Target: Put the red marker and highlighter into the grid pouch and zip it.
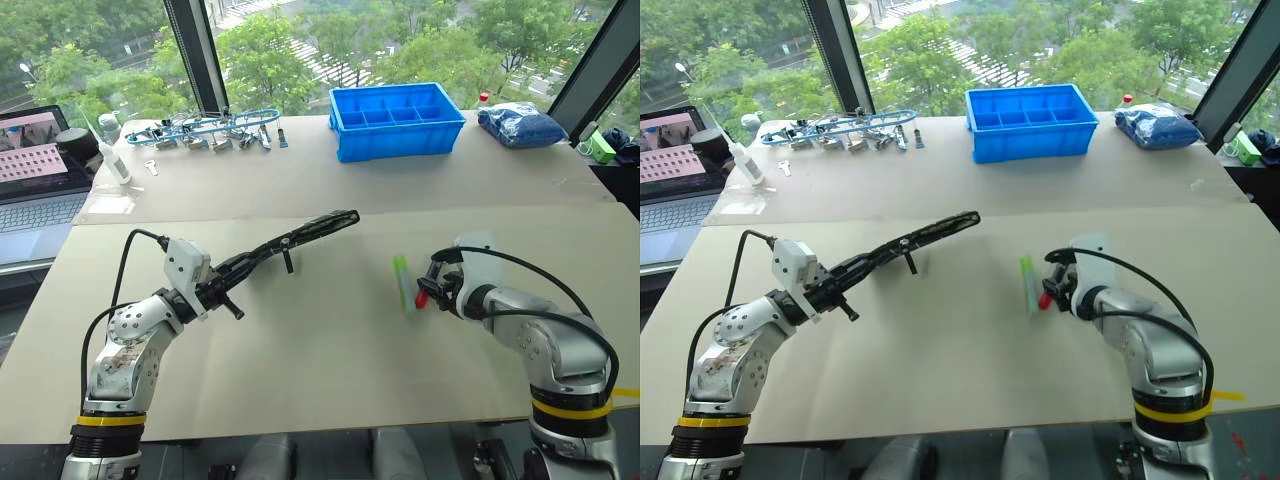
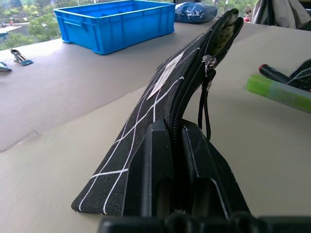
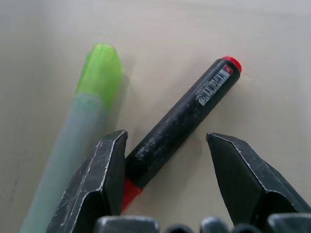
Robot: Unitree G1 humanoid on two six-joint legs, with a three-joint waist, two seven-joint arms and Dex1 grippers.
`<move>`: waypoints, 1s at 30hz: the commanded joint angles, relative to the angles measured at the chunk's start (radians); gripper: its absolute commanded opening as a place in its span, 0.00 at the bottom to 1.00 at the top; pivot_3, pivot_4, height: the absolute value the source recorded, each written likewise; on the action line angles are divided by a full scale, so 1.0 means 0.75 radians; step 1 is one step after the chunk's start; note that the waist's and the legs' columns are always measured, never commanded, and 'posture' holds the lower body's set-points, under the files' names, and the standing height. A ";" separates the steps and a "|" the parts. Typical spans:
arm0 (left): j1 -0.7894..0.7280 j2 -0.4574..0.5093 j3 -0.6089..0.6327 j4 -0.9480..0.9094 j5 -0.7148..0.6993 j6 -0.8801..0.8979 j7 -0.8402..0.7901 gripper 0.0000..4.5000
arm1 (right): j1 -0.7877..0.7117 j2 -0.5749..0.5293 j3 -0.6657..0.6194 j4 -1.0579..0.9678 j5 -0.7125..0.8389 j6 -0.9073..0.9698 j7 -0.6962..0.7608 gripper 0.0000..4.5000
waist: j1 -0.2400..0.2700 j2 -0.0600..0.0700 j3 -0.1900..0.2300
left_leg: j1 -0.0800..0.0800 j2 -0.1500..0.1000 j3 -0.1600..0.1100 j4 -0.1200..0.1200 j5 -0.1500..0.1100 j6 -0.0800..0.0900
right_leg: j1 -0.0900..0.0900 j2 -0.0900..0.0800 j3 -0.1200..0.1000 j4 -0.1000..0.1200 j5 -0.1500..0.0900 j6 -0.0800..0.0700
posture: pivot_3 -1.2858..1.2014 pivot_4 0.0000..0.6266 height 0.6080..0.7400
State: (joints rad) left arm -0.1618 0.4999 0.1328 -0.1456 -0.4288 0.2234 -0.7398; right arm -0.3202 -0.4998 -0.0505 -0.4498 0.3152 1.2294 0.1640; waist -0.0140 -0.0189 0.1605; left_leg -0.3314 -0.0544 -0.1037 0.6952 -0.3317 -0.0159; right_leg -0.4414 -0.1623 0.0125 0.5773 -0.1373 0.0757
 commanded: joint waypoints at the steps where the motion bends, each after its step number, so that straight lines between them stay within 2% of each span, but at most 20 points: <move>1: -0.014 0.005 0.031 -0.025 -0.007 -0.027 0.004 0.00 | 0.055 -0.047 0.124 0.006 -0.088 -0.073 0.001 0.65 | 0.001 0.000 0.000 | 0.003 0.000 0.000 0.000 -0.001 0.001 | 0.004 0.000 -0.001 -0.002 -0.001 0.001 | 0.52 0.24 1.00; 2: -0.015 0.005 0.031 -0.025 -0.007 -0.027 0.004 0.00 | 0.061 -0.075 0.156 0.008 -0.115 -0.106 0.008 0.65 | 0.002 0.000 0.000 | 0.004 0.000 0.000 0.000 -0.001 0.001 | 0.006 0.000 -0.001 -0.002 -0.001 0.002 | 0.52 0.24 1.00; 5: -0.020 0.007 0.030 -0.029 -0.009 -0.024 0.004 0.00 | 0.089 -0.158 0.225 0.036 -0.188 -0.207 0.035 0.49 | 0.005 -0.001 0.000 | 0.005 0.000 -0.001 0.000 -0.001 0.001 | 0.007 0.000 0.000 -0.002 -0.001 0.002 | 0.52 0.24 1.00; 8: -0.026 0.010 0.034 -0.027 -0.010 -0.024 0.003 0.00 | 0.095 -0.174 0.222 0.061 -0.202 -0.247 0.052 0.27 | 0.007 -0.001 0.000 | 0.005 0.000 -0.001 0.000 -0.001 0.001 | 0.008 0.000 0.000 -0.003 -0.001 0.002 | 0.52 0.24 1.00; 9: -0.030 0.011 0.035 -0.025 -0.011 -0.022 0.003 0.00 | 0.093 -0.175 0.218 0.073 -0.207 -0.257 0.055 0.16 | 0.006 -0.001 0.000 | 0.005 -0.001 -0.001 0.000 -0.001 0.001 | 0.008 0.000 0.000 -0.003 -0.001 0.002 | 0.52 0.24 1.00; 10: -0.033 0.011 0.035 -0.023 -0.011 -0.022 0.003 0.00 | 0.092 -0.174 0.215 0.081 -0.212 -0.265 0.059 0.11 | 0.005 -0.002 0.000 | 0.005 0.000 -0.001 0.000 -0.001 0.001 | 0.008 0.000 0.000 -0.003 -0.001 0.002 | 0.52 0.24 1.00; 18: -0.051 0.016 0.038 -0.012 -0.010 -0.020 -0.001 0.00 | 0.072 -0.156 0.196 0.130 -0.258 -0.309 0.053 0.11 | 0.005 -0.002 0.000 | 0.005 0.000 -0.001 0.000 -0.001 0.001 | 0.008 0.000 0.000 -0.007 -0.001 0.002 | 0.52 0.24 1.00; 22: -0.057 0.015 0.038 -0.007 -0.014 -0.018 -0.004 0.00 | -0.021 -0.135 0.110 0.216 -0.270 -0.409 0.043 0.11 | 0.003 -0.002 0.000 | 0.005 0.000 -0.001 0.000 -0.001 0.001 | 0.008 0.000 0.000 -0.007 -0.001 0.002 | 0.52 0.24 1.00; 27: -0.064 0.017 0.036 0.005 -0.017 -0.016 -0.016 0.00 | -0.247 -0.181 -0.033 0.349 -0.192 -0.742 0.220 0.11 | -0.006 0.001 0.002 | 0.003 -0.001 0.000 0.000 -0.001 0.001 | 0.004 0.000 0.001 -0.007 -0.001 0.002 | 0.52 0.24 1.00; 30: -0.074 0.015 0.033 0.015 -0.016 -0.012 -0.021 0.00 | -0.283 -0.279 0.015 0.360 -0.253 -1.076 0.391 0.11 | -0.008 0.001 0.002 | 0.002 0.001 -0.001 -0.003 -0.001 0.001 | 0.003 0.003 0.001 -0.007 -0.001 0.002 | 0.52 0.24 1.00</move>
State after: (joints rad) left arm -0.2003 0.5032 0.1409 -0.1326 -0.4320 0.2232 -0.7511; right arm -0.5277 -0.6647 -0.0537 -0.1571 0.1598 0.6237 0.3626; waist -0.0197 -0.0185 0.1620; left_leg -0.3297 -0.0531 -0.1043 0.6928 -0.3322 -0.0152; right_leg -0.4390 -0.1602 0.0127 0.5720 -0.1382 0.0771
